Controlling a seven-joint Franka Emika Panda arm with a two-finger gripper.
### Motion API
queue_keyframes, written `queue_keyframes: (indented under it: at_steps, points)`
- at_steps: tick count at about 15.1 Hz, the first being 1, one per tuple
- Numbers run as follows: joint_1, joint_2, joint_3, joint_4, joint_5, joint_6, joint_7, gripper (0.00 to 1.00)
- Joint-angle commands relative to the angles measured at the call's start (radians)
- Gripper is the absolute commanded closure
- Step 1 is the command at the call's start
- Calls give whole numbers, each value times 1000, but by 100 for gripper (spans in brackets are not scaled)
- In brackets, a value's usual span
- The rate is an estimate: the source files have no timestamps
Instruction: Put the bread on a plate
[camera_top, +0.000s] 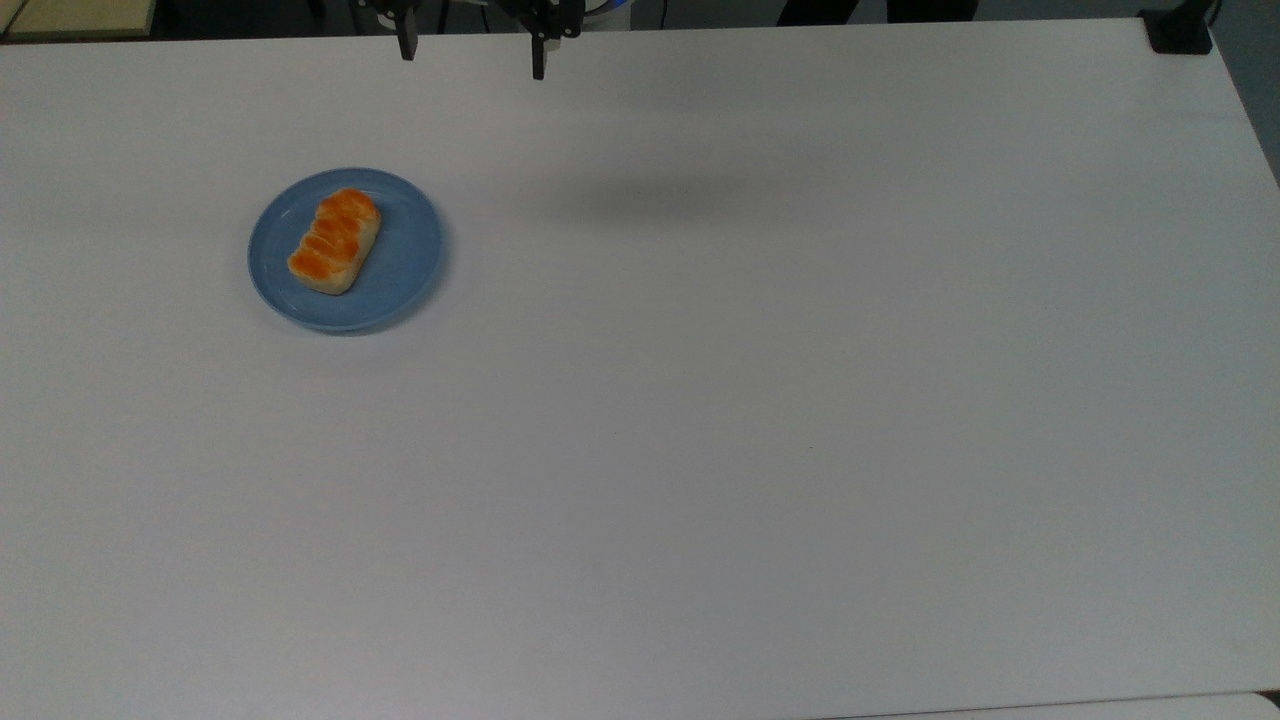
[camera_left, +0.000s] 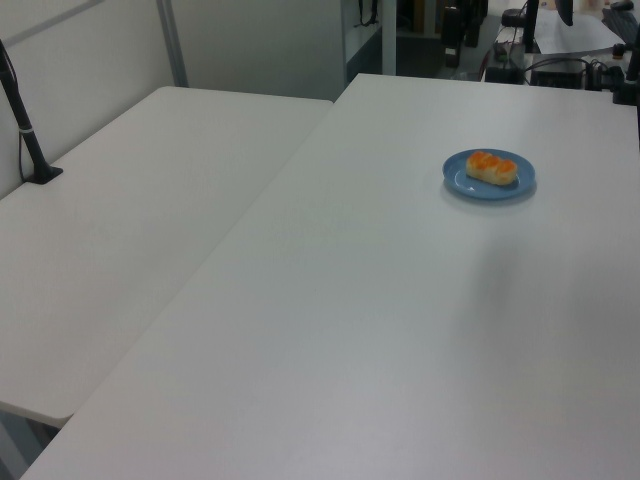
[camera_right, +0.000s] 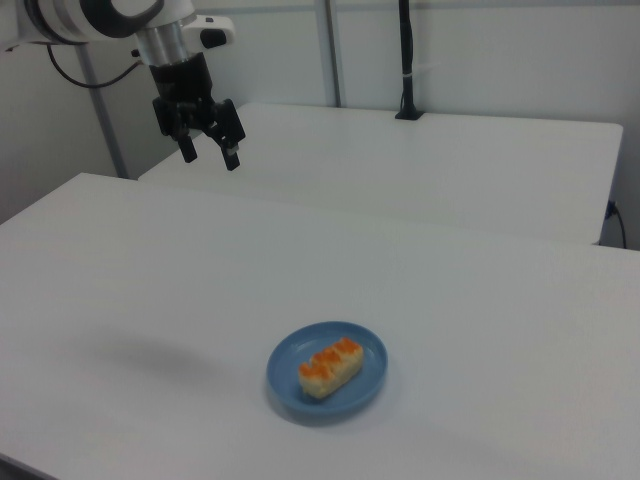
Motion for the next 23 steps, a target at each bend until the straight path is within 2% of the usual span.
queue_keyframes:
  at_steps: [1, 5, 8, 11, 16, 23]
  points:
    - [-2, -18, -17, -39, 15, 53, -75, 0]
    - [-14, -32, -25, -39, 10, 37, -164, 0]
    - [-20, -53, -28, -35, 14, -53, -158, 0]
    - [-20, -54, -28, -35, 44, -47, -17, 0]
    - [-22, -54, -32, -35, 43, -44, -84, 0]
    - [-22, -54, -43, -35, 43, -10, -78, 0]
